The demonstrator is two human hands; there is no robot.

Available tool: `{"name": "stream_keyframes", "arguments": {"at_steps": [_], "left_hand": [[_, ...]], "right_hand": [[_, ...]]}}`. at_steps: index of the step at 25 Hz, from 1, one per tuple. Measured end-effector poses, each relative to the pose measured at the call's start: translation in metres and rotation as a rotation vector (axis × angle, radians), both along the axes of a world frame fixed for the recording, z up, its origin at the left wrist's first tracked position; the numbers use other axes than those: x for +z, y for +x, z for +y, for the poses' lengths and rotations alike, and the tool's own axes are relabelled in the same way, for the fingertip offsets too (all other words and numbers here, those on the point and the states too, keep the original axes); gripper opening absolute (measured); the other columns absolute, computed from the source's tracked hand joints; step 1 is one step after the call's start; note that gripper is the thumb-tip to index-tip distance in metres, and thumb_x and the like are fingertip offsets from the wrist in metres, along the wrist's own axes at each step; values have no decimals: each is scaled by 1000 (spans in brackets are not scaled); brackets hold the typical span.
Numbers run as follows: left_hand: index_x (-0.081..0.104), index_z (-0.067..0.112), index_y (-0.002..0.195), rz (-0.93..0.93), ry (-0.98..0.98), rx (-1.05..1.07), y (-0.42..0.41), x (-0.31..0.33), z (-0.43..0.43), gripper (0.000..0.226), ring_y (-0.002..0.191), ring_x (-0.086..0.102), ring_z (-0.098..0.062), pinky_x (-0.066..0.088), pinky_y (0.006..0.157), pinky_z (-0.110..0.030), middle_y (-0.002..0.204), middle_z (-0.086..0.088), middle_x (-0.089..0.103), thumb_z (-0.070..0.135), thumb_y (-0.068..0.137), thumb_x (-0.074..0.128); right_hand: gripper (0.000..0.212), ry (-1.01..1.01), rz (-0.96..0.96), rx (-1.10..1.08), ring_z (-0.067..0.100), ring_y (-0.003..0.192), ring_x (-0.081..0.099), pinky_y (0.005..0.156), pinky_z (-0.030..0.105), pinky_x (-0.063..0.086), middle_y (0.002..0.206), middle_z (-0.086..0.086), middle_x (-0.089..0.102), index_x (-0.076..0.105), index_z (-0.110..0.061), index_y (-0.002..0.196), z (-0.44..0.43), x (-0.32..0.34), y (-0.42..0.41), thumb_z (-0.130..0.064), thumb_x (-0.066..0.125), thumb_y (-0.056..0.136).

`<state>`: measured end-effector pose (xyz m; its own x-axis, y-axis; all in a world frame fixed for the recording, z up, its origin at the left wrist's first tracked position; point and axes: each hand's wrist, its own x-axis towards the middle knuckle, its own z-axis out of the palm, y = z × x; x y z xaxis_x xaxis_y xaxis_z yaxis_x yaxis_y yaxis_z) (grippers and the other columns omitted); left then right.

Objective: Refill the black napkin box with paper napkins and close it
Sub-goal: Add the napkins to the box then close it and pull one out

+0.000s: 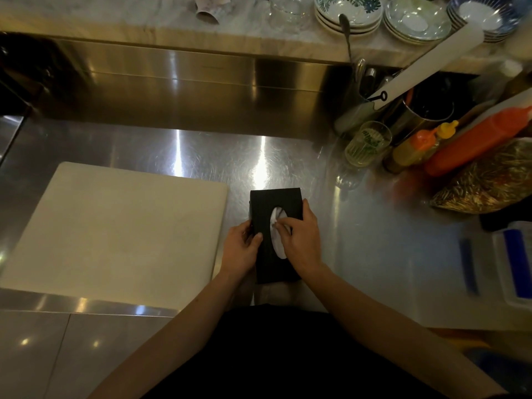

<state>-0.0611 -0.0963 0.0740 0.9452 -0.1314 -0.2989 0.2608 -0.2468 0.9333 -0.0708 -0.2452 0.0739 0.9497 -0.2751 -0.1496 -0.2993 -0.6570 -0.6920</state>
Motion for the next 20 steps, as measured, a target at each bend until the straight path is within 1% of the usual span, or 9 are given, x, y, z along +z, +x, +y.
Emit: {"name": "stream_keyframes", "arguments": {"at_steps": [3, 6, 8, 10, 12, 13, 15, 18, 20], "left_hand": [[60, 10, 121, 17, -12, 11, 1, -3, 0, 34, 100, 63, -5, 48, 84, -12, 112, -2, 65, 1, 89, 60], [57, 5, 128, 64, 5, 21, 1, -4, 1, 38, 108, 60, -11, 49, 91, -20, 120, -4, 63, 7, 90, 61], [56, 5, 128, 72, 13, 29, 1, -4, 1, 39, 105, 60, -7, 48, 89, -16, 120, -2, 62, 8, 90, 62], [57, 6, 128, 62, 24, 29, 0, -3, 0, 38, 100, 59, -3, 46, 84, -8, 117, 0, 62, 8, 90, 62], [56, 5, 130, 73, 32, 32, 1, -3, 0, 40, 105, 58, -7, 46, 88, -14, 120, -1, 61, 9, 90, 62], [55, 5, 131, 80, 33, 33, 1, -4, 0, 41, 108, 57, -8, 45, 90, -17, 121, -1, 60, 9, 91, 62], [55, 7, 130, 90, 32, 31, 2, -5, 0, 40, 107, 57, -7, 46, 89, -16, 119, 2, 60, 11, 91, 62], [59, 14, 125, 64, 19, 17, 1, -5, 0, 35, 99, 59, -1, 47, 78, -7, 110, 9, 62, 10, 90, 62], [59, 17, 122, 50, 21, 11, 1, -5, 1, 33, 96, 59, 4, 47, 77, -6, 106, 11, 63, 10, 90, 62]], "right_hand": [[21, 189, -55, -72, 22, 139, 34, 112, 36, 35, 155, 8, 31, 74, -13, 101, -1, 5, -6, -29, 66, 90], [17, 253, -72, -101, 18, 137, 35, 108, 27, 31, 151, 6, 39, 74, -18, 101, -5, 11, -9, -27, 68, 88], [16, 273, -92, -96, 17, 130, 43, 105, 29, 37, 142, 4, 48, 74, -18, 101, -8, 17, -11, -26, 68, 88], [15, 300, -121, -96, 12, 121, 49, 99, 24, 41, 132, 2, 55, 73, -18, 101, -11, 21, -12, -24, 68, 88], [14, 314, -156, -103, 5, 113, 52, 93, 15, 41, 124, -2, 58, 72, -20, 101, -15, 23, -15, -23, 67, 89], [14, 317, -168, -101, 4, 111, 52, 91, 14, 41, 121, -3, 59, 71, -20, 101, -16, 23, -17, -23, 67, 89], [15, 315, -168, -85, 6, 109, 53, 91, 15, 43, 120, -1, 60, 71, -18, 102, -18, 22, -18, -22, 66, 89], [17, 309, -176, -71, 3, 109, 54, 90, 13, 43, 121, 0, 62, 71, -17, 104, -19, 20, -19, -24, 65, 90], [19, 303, -181, -62, 2, 110, 53, 92, 13, 41, 123, 0, 62, 71, -18, 107, -19, 18, -20, -25, 65, 91]]}}
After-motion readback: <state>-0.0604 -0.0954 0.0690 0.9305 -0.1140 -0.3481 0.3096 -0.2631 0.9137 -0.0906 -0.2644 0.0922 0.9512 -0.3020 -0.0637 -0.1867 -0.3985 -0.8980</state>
